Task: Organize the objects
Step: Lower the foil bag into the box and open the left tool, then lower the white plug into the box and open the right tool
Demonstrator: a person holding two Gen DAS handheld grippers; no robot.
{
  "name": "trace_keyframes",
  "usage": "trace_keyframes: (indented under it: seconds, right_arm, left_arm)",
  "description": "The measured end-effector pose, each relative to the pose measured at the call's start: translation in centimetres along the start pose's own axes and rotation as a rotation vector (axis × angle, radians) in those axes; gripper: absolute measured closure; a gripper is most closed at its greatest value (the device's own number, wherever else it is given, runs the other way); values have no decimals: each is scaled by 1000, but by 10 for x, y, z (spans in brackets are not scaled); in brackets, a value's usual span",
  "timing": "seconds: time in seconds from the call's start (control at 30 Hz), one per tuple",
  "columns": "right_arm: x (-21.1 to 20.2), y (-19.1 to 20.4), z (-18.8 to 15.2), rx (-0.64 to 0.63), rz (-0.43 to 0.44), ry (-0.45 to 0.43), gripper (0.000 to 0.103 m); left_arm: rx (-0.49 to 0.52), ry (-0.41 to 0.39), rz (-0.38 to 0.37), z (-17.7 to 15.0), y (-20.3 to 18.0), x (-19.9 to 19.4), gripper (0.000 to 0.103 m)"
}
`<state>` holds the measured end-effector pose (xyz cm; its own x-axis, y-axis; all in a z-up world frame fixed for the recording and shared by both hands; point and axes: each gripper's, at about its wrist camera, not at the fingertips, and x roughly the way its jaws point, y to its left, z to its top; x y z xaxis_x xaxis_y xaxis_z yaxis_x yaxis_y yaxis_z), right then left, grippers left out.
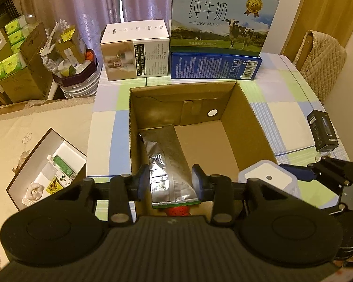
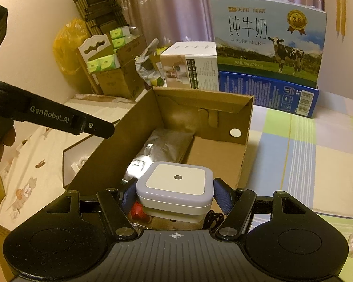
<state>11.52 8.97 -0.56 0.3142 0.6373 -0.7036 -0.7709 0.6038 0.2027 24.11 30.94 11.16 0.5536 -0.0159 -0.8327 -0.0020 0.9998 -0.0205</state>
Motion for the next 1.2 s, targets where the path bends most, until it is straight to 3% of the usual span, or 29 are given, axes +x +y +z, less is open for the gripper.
trace_keyframes:
  seconds: [1.0,1.2]
  right_arm:
    - [13,3,8,62,30,21,38]
    - [13,0,5,80,15,17,30]
  left_arm:
    - [-2,3,24,-13,10,-4,62]
    - [-7,13,26,-21,12,-2,59]
